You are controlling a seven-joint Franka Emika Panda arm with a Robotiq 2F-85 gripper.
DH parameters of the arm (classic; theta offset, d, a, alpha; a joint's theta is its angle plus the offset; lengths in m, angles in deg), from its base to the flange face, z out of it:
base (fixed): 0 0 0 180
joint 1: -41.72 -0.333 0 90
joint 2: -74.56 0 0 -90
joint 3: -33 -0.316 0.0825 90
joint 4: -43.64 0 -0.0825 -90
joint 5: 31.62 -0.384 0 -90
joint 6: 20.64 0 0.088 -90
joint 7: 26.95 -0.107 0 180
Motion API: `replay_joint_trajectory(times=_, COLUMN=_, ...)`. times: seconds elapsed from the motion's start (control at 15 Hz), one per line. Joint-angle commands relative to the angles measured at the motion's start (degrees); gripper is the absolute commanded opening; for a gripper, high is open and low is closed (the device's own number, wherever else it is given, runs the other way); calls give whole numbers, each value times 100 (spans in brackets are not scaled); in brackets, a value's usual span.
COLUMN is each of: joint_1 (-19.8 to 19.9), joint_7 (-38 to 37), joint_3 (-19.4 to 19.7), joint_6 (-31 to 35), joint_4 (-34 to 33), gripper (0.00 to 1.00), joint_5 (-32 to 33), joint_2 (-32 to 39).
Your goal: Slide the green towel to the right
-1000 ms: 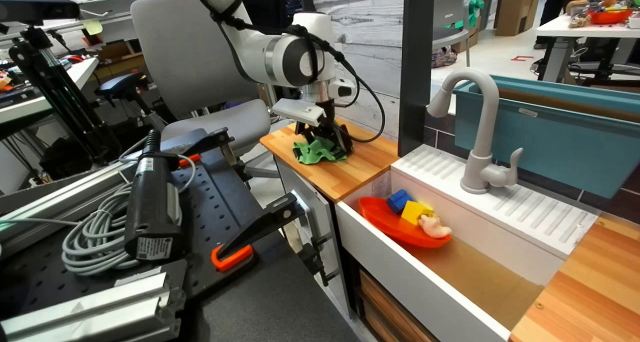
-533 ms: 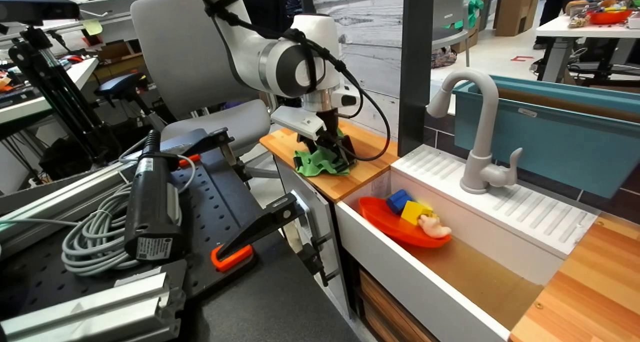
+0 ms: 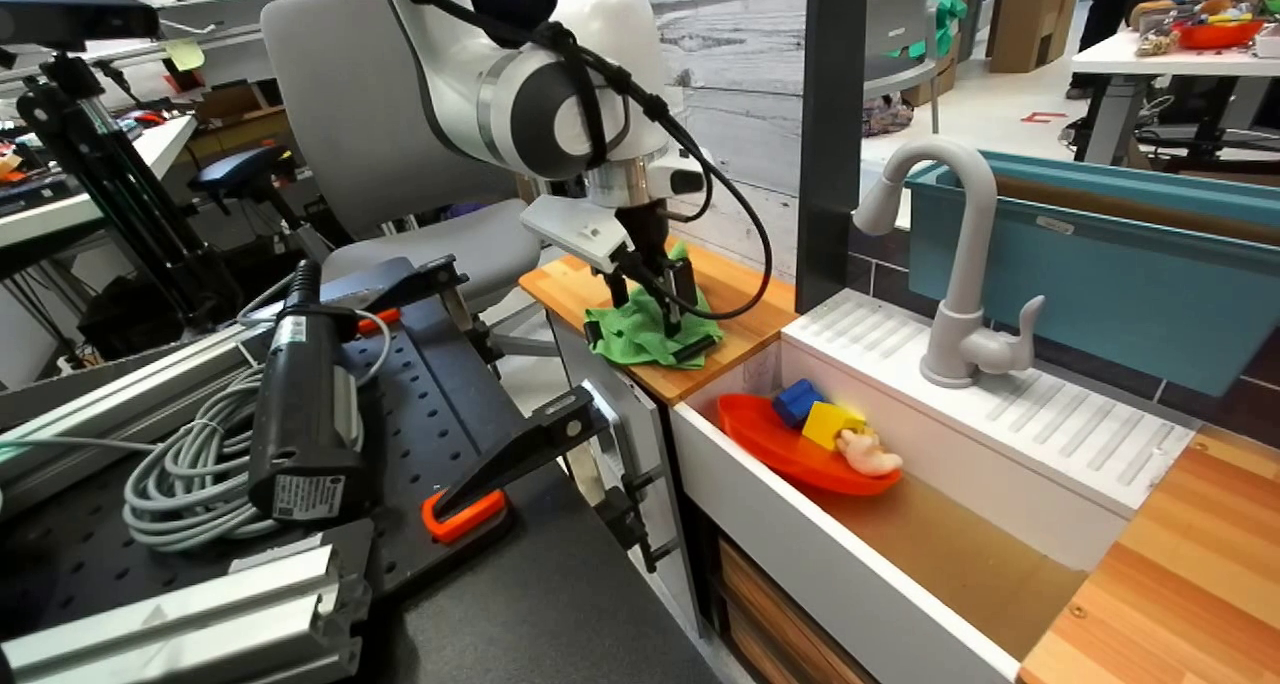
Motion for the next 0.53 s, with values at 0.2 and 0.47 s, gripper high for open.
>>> replay_joint_trajectory(times=0.2, joint_1=248, joint_7=352, joint_3=-487, joint_6=467, joint_4=1847, gripper=100, joint_5=-98, joint_2=-1689)
replay_joint_trajectory(times=0.47, joint_1=71, joint_7=266, joint_3=-374, joint_6=301, joint_4=1623, gripper=100, joint_5=-150, joint_2=-1551)
